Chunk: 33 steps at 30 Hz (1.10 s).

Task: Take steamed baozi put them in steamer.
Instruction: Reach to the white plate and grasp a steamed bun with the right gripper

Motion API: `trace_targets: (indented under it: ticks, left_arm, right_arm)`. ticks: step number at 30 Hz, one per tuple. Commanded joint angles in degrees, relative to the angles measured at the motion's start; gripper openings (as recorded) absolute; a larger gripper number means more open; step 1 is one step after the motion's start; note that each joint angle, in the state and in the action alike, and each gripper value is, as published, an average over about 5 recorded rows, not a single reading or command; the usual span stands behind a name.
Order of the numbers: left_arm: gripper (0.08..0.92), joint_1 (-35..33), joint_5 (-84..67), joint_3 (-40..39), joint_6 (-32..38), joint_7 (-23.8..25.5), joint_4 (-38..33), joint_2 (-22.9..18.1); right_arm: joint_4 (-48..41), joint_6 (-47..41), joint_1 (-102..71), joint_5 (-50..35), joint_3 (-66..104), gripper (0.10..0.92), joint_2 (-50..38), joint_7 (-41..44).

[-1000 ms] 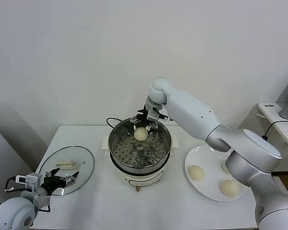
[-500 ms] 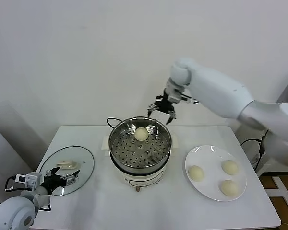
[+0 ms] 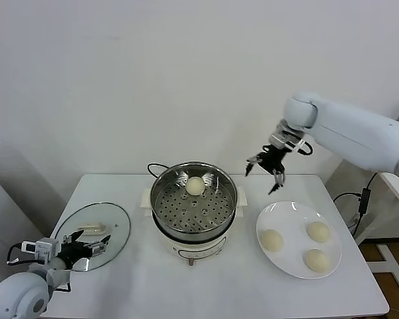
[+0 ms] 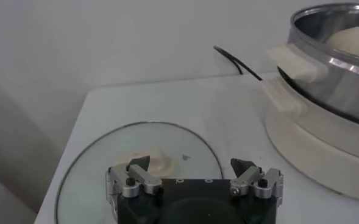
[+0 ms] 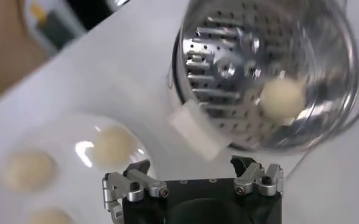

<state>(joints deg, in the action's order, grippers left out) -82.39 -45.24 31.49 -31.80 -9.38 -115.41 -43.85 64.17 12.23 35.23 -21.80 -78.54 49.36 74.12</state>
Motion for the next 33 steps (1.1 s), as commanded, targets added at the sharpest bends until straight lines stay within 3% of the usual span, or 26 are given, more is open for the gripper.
trace_targets:
  ticks: [1, 33]
  left_arm:
    - [0.823, -0.06, -0.01, -0.01, -0.03, 0.0, -0.1, -0.14]
    - [0.823, -0.69, 0.09, -0.34, -0.13, -0.16, -0.42, -0.53]
  right_arm:
    - [3.93, -18.26, -3.65, -3.68, -4.09, 0.823, -6.12, -2.37]
    - [-1.23, -18.18, -26.16, 7.54, 12.11, 0.82, -3.85, -9.94]
